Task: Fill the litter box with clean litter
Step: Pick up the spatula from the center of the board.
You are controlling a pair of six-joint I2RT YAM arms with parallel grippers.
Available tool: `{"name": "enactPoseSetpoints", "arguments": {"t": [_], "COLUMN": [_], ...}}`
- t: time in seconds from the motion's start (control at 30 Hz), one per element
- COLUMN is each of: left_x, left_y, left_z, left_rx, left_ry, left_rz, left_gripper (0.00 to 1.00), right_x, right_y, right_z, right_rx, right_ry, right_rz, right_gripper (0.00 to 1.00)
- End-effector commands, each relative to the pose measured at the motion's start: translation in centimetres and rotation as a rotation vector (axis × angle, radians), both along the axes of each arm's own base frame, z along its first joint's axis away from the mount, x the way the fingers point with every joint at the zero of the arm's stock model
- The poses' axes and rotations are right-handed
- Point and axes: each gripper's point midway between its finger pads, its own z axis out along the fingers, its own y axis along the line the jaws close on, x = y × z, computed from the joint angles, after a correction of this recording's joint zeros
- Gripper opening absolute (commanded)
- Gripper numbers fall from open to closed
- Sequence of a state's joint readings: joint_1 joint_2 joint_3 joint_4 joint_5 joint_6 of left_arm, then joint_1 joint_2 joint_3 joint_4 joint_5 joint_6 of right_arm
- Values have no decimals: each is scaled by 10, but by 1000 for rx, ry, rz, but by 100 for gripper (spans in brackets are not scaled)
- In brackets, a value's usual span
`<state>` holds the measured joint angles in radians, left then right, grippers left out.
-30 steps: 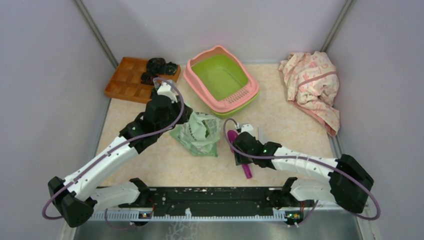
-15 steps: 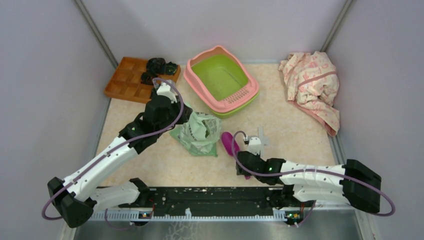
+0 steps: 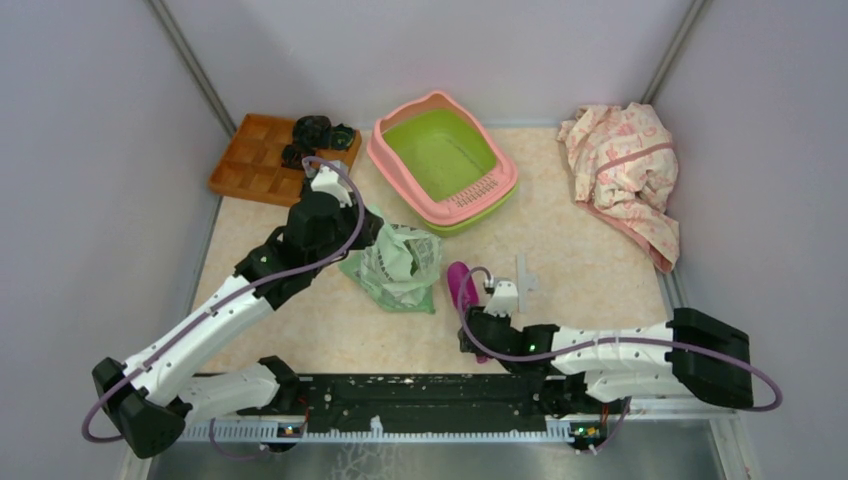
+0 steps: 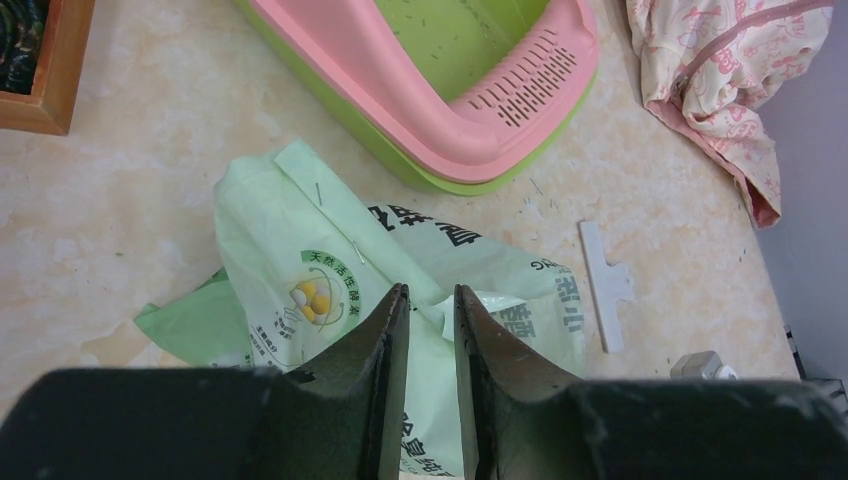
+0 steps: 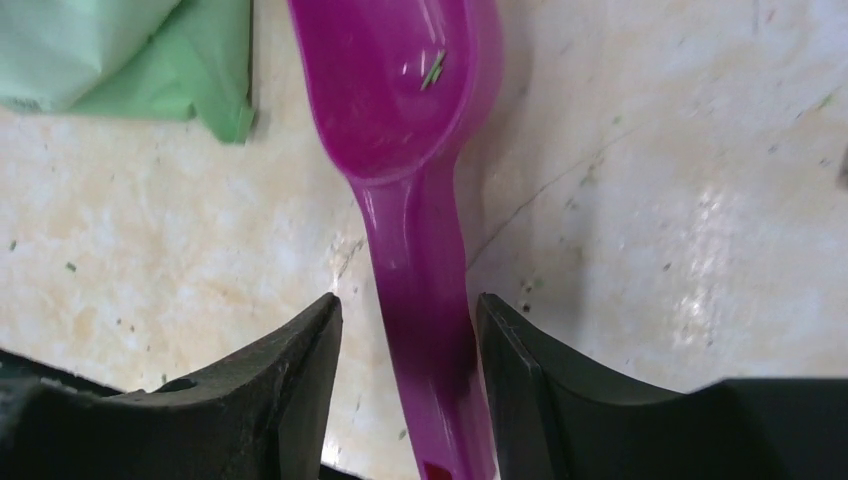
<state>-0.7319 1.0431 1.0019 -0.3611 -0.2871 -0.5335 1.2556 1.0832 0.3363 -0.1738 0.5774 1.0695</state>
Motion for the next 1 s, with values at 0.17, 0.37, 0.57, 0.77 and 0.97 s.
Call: {"name": "enactPoseSetpoints", "arguments": {"t": [0.17, 0.37, 0.57, 0.77, 0.97], "left_x": [-6, -8, -8, -10, -26], "left_y": [-1, 2, 2, -9, -33], "left_z": [6, 9, 11, 20, 42], "left_rx": [-25, -26, -20, -27, -92], "left_ry": [1, -6, -12, -9, -48], "left_rz": [-15, -10, -15, -75, -247], "left_gripper": [29, 29, 29, 29, 57], "right_x": [-52, -51, -37, -33, -39], "right_y": [-48, -55, -46, -23, -13], "right_z": [-39, -48, -10, 75, 169], "right_rx": [-286, -355, -310, -146, 54], "right_ry": [187, 199, 104, 32, -6], "right_rz": [-34, -79, -39, 172, 378], "right_gripper": [53, 23, 0, 0, 0]}}
